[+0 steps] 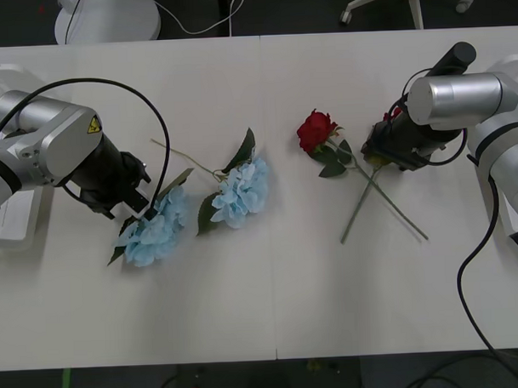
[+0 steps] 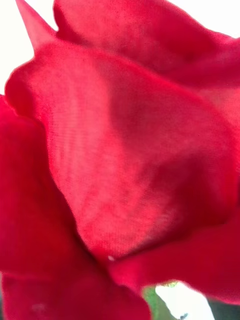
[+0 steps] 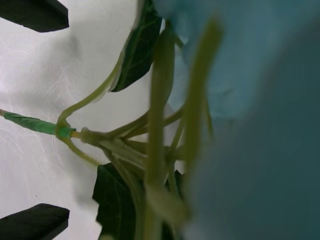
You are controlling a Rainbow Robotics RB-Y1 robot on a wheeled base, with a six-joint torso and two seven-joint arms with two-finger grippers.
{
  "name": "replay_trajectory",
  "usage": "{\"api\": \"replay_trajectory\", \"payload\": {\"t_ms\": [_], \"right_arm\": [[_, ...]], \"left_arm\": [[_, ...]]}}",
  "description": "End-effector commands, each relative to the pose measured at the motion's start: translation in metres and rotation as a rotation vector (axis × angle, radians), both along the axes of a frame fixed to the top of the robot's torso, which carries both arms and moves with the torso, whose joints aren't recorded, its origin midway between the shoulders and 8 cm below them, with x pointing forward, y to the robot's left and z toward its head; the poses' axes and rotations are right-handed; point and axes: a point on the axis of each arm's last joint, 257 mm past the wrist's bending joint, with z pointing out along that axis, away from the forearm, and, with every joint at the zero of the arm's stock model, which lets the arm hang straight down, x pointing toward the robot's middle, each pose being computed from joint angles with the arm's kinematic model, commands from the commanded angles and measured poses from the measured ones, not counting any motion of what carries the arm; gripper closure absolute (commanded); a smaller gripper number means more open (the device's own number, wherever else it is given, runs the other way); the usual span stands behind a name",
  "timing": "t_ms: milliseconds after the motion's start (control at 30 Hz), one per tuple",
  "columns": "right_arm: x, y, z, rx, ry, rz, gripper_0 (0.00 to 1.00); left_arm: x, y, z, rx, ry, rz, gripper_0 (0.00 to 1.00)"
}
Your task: Put the red flowers into the right box and the blue flowers into the left box
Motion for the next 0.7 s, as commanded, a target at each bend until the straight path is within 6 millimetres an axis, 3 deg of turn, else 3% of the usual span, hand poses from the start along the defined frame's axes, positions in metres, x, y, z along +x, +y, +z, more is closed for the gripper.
{"api": "replay_trajectory", "payload": {"t_ms": [33,67,100,133,167,233,533,700], "right_arm": [[0.02,0.023,0.029,0.017,-0.058,0.017,0.42],[0.02,0.022,0.028,0.019,-0.056,0.012,0.58],[0.02,0.022,0.028,0.017,-0.056,0.012,0.66],[0.02,0.023,0.028,0.019,-0.056,0.012,0.81],[0.019,0.022,0.026,0.019,-0.053,0.008,0.91],[0.02,0.023,0.028,0.019,-0.055,0.009,1.0],[0.021,0.021,0.029,0.013,-0.061,0.013,1.0],[0.032,0.016,0.044,0.011,-0.104,0.031,1.0]], "left_arm": [[0.022,-0.013,0.02,0.003,-0.063,-0.009,0.45],[0.024,-0.012,0.02,0.002,-0.07,-0.005,0.84],[0.025,-0.012,0.021,0.001,-0.076,-0.006,0.96],[0.027,-0.012,0.022,0.0,-0.085,-0.007,1.0],[0.029,-0.013,0.023,-0.002,-0.094,-0.006,1.0],[0.031,-0.012,0.023,0.0,-0.101,-0.007,1.0],[0.036,-0.017,0.027,-0.023,-0.124,0.0,1.0],[0.047,-0.022,0.059,-0.095,-0.167,0.049,1.0]]}}
